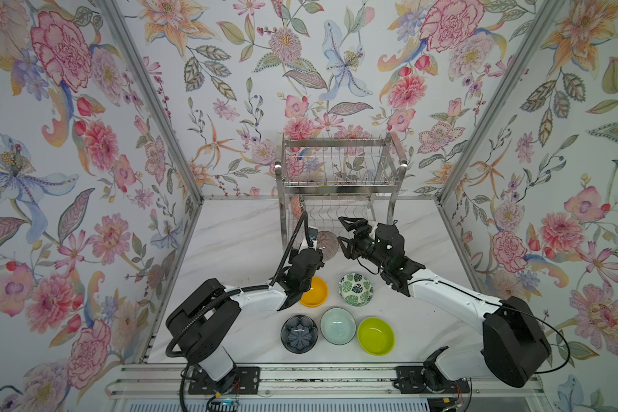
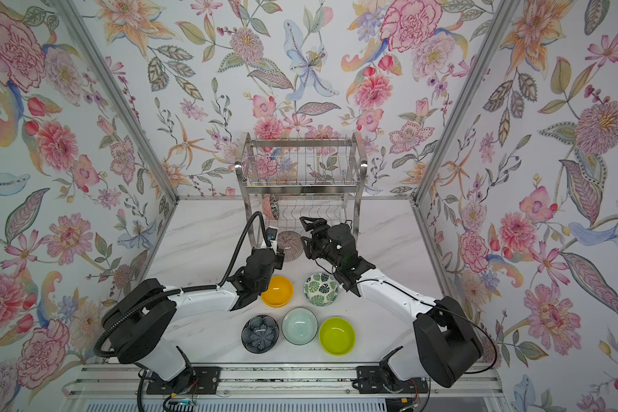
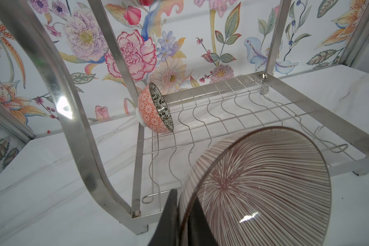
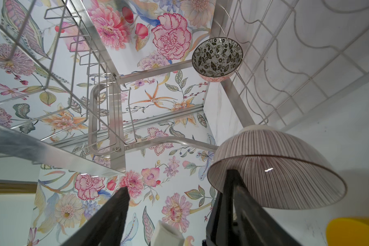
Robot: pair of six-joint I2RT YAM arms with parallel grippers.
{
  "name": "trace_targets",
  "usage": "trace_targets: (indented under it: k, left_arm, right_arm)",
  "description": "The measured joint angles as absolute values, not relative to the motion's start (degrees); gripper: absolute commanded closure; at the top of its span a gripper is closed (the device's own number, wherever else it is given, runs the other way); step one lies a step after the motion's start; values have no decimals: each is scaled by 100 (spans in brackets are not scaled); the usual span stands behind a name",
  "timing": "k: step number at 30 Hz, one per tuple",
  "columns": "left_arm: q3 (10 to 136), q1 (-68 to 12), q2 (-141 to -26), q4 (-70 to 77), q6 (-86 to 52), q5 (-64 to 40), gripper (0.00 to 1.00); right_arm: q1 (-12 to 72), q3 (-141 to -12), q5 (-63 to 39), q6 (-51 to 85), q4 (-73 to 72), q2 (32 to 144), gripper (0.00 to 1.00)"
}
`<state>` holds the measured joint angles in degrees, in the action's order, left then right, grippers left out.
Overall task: Load bowls into a dish rack
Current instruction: Place the bowl in the dish rack.
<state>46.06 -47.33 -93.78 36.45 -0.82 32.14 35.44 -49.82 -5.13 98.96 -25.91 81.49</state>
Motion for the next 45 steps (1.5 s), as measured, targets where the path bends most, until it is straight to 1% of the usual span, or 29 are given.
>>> trace_targets:
  k: [12, 17, 24, 37, 42, 45]
  left_arm:
    - [4604, -4772, -9542, 4602, 615, 3028, 100]
    - [4604, -4845, -9629, 4851, 854, 3072, 100]
    - [4600, -4928, -9736, 5238, 1236, 3312, 100]
    - [4600, -4956, -9839, 5607, 1525, 3577, 100]
    - [4602, -4958, -9850, 5522, 1437, 3612, 77]
    - [4602, -4993, -9839, 5435, 1330, 3553, 60]
  right_arm:
    - [3610, -5323, -360, 10383, -2777, 8602, 36]
    - [3610, -5454, -224, 10554, -2864, 8739, 46]
    - [3603, -5706, -163, 10814, -2858, 9166, 52]
    - [3682, -5798, -113, 11056, -2849, 9268, 91]
    - [3710, -5754, -119, 11069, -2987, 9268, 99]
    - [3623, -5647, -25, 10903, -3118, 9271, 100]
